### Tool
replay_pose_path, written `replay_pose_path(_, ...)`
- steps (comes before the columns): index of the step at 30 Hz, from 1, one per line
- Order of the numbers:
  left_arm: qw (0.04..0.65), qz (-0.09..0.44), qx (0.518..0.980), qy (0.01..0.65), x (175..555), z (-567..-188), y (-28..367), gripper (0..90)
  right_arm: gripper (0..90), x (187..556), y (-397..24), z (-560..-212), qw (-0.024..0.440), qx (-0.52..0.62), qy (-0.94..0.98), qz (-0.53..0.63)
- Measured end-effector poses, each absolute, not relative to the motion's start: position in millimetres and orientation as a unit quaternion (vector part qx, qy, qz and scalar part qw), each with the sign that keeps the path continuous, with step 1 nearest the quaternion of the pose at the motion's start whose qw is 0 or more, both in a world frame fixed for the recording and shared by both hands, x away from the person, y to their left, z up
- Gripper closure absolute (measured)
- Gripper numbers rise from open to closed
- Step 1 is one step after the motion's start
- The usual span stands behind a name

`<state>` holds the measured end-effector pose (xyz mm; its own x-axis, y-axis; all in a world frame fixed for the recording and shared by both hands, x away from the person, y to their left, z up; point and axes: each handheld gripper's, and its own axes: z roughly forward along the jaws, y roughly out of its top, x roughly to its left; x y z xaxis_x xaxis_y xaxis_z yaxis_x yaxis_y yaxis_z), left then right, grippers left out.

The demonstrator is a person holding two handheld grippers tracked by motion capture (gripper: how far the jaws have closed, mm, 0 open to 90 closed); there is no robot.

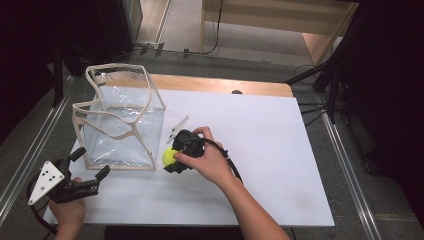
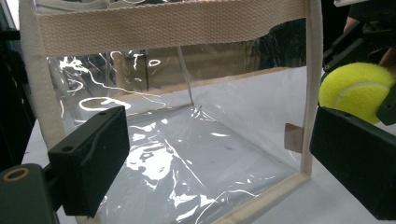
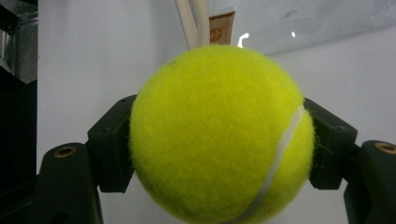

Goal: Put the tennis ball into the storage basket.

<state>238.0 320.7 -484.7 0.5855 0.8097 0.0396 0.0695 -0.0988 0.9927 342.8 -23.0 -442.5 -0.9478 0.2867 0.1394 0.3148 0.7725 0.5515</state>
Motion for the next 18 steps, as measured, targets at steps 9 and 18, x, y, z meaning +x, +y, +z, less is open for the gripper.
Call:
replay_pose_path(9,0.585,0.316,0.671,0.328,238.1,-484.7,320.9,5.3,23.9,347.2,-17.4,-429.3,0.026,-0.157,-0.942,-0.297)
replay_pose_path(18,0.587,0.315,0.670,0.327,238.1,-484.7,321.3,5.3,23.9,351.0,-14.9,-409.6,0.021,-0.156,-0.939,-0.307)
